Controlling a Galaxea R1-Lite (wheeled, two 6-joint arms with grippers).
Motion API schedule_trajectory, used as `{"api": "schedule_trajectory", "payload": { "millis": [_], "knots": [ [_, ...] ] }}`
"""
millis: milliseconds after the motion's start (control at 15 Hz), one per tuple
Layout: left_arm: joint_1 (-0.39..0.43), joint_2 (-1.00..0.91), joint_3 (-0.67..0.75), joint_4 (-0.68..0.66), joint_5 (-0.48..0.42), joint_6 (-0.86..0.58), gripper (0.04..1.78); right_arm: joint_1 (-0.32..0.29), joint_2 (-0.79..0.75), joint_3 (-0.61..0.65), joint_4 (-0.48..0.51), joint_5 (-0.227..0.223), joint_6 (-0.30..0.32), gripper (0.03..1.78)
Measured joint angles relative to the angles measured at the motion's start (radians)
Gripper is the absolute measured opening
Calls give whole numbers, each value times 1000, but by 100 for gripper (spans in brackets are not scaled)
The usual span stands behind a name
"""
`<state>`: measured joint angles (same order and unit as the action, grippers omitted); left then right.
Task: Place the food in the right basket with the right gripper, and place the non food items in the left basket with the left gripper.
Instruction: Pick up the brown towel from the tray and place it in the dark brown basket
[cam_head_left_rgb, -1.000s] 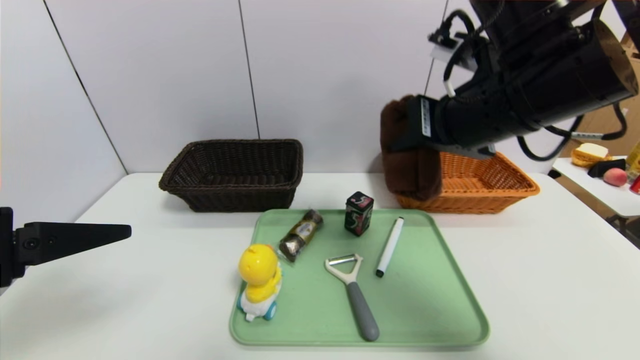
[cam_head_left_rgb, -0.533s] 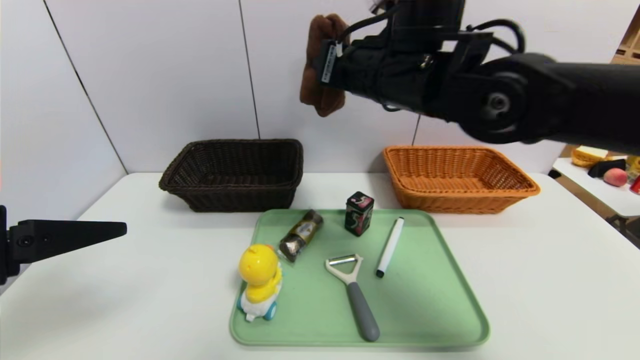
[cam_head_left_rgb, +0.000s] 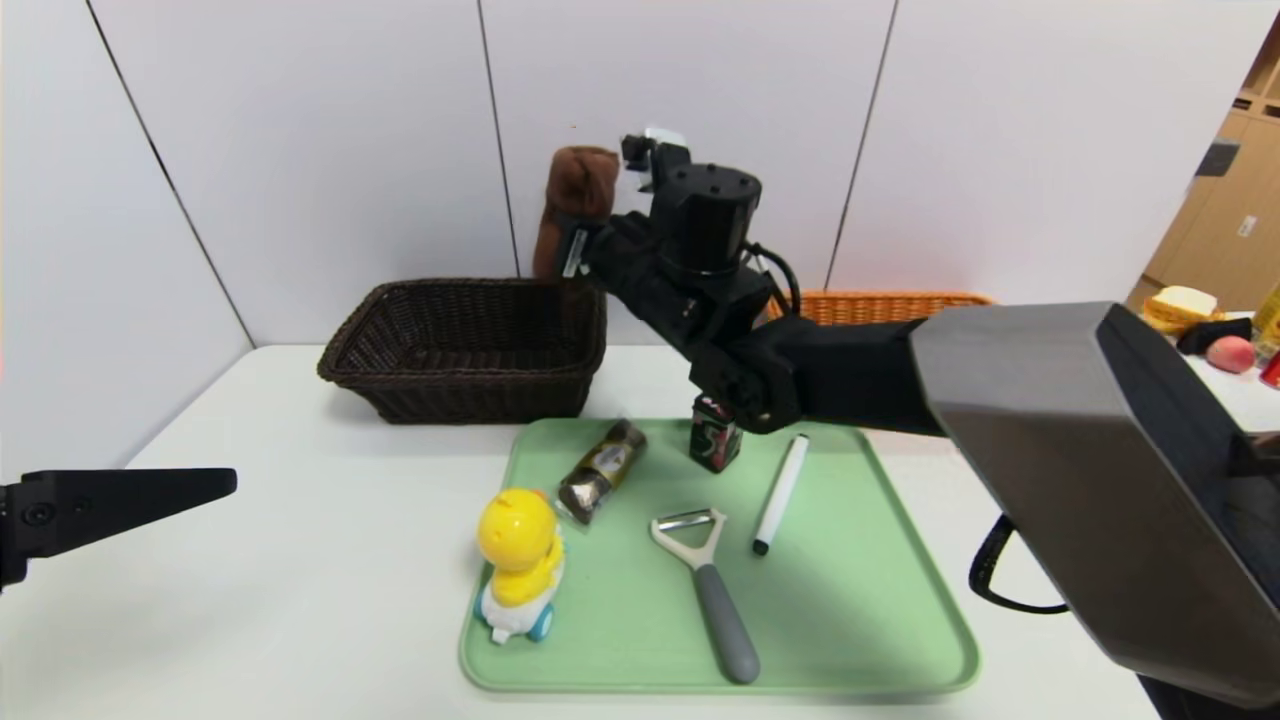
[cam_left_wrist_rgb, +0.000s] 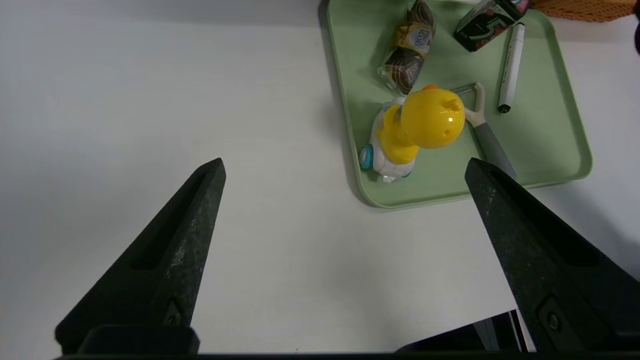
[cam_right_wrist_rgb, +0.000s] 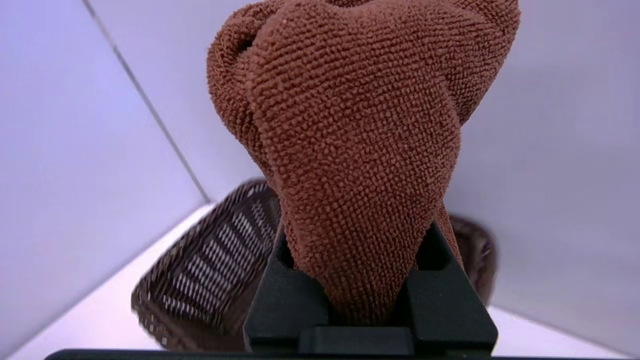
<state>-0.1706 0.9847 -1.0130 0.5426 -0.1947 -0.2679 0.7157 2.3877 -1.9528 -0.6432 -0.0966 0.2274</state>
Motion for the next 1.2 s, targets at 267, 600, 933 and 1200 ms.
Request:
{"api": "schedule_trajectory", "payload": {
  "millis": [267,600,933,1200],
  "knots": [
    [18,-12,32,-1,0,4,169,5,80,0,-38,2,27,34],
    [31,-15,44,-2,-2,5,169,7,113,0,-44,5,42,61],
    [33,-17,51,-24,-3,4,169,7,94,-4,-40,28,42,113],
    [33,-22,52,-27,-4,3,169,8,43,-9,-20,83,46,136]
  ]
}}
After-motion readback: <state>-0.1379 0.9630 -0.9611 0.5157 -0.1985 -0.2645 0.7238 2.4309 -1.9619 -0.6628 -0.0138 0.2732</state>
